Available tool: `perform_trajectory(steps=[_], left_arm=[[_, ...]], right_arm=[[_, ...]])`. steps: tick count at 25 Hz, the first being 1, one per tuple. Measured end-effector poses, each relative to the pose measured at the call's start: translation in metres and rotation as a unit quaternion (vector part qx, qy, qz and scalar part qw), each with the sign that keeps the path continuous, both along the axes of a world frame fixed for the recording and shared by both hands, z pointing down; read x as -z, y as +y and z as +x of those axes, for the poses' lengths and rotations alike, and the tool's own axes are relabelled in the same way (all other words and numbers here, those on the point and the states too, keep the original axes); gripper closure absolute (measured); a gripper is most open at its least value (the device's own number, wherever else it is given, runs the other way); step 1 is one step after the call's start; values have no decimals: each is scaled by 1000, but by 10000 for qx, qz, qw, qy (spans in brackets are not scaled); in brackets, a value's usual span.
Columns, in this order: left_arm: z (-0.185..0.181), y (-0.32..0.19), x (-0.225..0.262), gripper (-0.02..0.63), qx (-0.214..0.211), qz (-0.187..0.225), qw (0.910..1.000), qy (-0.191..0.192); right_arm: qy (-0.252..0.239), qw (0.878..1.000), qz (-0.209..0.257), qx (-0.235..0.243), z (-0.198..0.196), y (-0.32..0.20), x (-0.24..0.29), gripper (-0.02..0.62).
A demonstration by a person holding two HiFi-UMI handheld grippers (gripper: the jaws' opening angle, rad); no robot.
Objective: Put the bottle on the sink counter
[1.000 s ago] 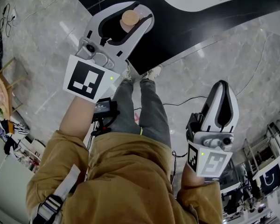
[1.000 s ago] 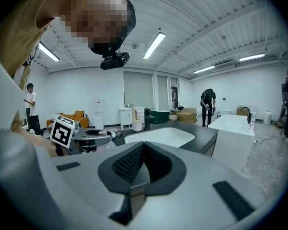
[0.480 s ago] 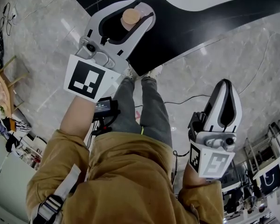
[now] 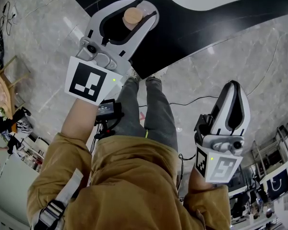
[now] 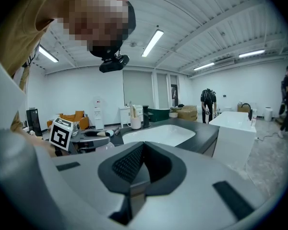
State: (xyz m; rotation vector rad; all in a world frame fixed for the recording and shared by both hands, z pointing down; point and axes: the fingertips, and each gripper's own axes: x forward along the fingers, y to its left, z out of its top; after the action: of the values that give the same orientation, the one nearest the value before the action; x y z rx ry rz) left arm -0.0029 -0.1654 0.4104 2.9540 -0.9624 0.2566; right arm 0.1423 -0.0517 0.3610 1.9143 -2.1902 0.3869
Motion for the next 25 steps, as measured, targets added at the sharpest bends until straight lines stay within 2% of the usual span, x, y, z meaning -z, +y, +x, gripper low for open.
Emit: perform_trajectory(steps=[10,25], left_arm=[[0,1,0,479,5,135,9998,-122],[-4,-2,6,476,134,317,9994,-54]], right_arm=[[-33,10000,-18,27,-3,-1,-2,591],[-109,9999,8,-15,-1,1,0,591]])
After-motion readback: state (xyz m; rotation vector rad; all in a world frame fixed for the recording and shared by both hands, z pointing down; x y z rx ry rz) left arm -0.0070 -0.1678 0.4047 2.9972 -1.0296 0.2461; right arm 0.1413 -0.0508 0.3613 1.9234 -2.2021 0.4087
